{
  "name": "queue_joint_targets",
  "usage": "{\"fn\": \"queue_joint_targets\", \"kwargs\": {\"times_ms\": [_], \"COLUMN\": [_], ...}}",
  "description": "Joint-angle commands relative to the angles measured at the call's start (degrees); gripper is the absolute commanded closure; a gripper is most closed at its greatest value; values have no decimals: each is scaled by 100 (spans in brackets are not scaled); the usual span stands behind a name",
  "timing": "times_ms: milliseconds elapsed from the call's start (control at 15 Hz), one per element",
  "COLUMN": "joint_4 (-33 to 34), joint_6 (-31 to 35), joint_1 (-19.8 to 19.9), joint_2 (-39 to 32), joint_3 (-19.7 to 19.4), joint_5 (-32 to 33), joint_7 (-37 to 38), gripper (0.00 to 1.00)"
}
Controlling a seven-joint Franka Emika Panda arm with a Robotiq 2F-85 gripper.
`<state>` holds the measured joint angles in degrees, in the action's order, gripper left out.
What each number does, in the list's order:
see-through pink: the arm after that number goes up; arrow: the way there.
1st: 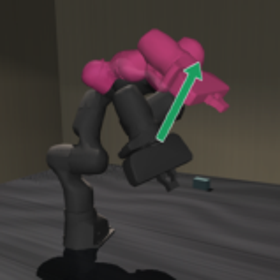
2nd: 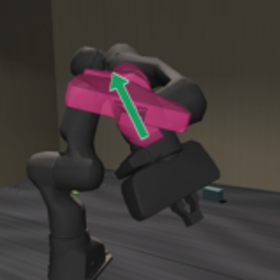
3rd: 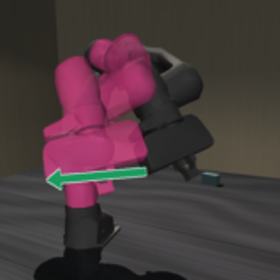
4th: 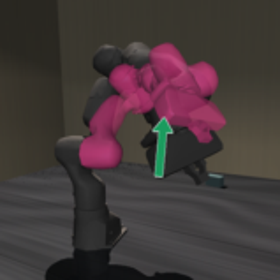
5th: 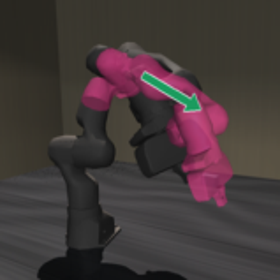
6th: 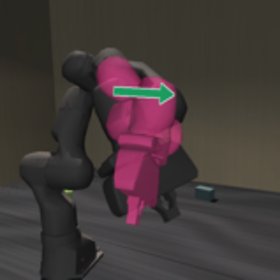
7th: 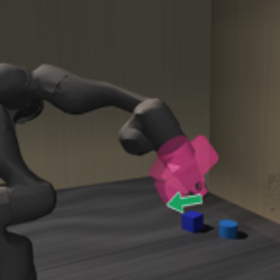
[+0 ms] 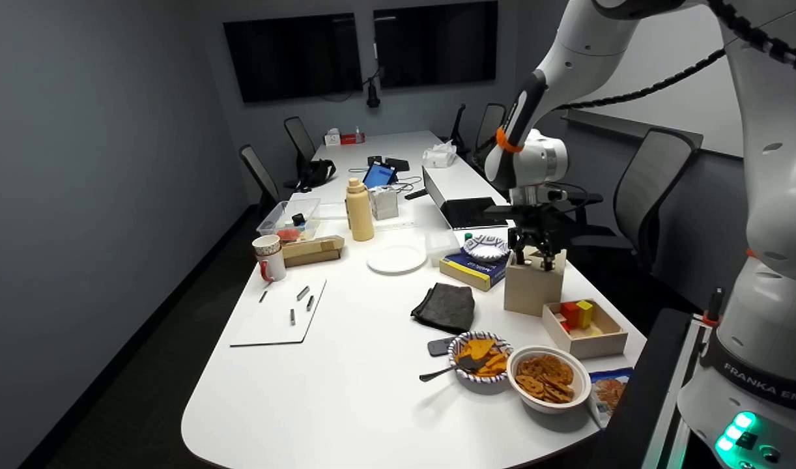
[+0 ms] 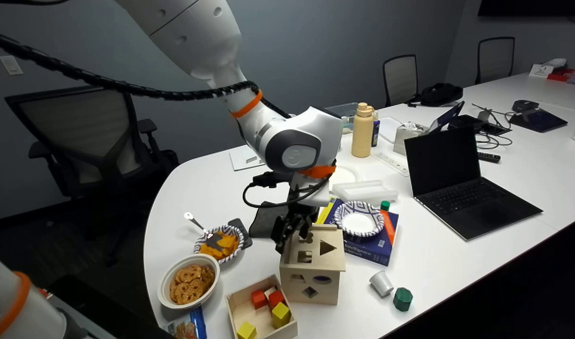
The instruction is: Slide the lid on top of the wooden toy box closed.
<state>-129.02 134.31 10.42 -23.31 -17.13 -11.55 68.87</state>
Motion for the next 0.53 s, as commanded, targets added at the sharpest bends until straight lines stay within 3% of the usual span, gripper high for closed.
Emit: {"fn": "queue_joint_targets", "kwargs": {"times_ms": [0,467], "joint_4": [-137,-88], "joint_6": [-196,-533], "joint_1": [31,104], "joint_2": [237,304], "joint_3": [31,73], "joint_5": [-88,-234], "joint_7": [-45,-188], "gripper": [0,0]}}
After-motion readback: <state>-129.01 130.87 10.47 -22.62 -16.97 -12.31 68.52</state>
